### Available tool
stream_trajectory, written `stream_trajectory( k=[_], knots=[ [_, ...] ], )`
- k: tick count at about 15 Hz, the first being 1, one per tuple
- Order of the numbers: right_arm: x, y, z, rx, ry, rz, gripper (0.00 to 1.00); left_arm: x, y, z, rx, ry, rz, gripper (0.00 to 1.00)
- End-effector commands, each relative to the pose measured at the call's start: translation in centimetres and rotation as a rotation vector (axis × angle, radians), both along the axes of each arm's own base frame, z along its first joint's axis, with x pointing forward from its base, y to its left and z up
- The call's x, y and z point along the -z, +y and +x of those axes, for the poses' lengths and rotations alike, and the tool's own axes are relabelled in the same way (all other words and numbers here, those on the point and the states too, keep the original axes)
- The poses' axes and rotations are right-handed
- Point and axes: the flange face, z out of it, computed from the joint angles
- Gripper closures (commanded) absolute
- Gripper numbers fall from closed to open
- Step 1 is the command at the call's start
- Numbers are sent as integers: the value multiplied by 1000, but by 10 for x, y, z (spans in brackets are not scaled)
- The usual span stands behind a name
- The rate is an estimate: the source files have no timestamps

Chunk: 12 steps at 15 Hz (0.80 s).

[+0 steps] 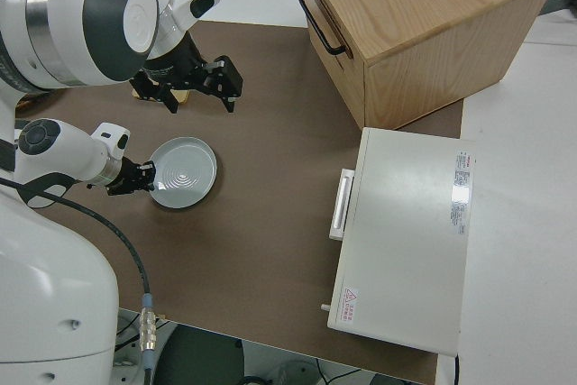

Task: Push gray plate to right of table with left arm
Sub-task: 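Keep pushing the gray plate with the left gripper toward the toaster oven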

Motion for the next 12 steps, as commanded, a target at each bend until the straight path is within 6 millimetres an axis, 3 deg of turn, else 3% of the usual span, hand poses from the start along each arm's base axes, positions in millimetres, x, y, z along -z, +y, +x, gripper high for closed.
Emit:
stream_trajectory(
  k=[1,7,12],
  knots=[
    [-4,-2,-2,6,5,9,17,10,-31,-9,-4,9,19,1000],
    [-4,-2,-3,5,5,9,17,10,-51,-31,26,10,14,1000],
    [-4,-2,-2,6,5,9,17,5,-87,-55,61,1,-8,1000]
  ],
)
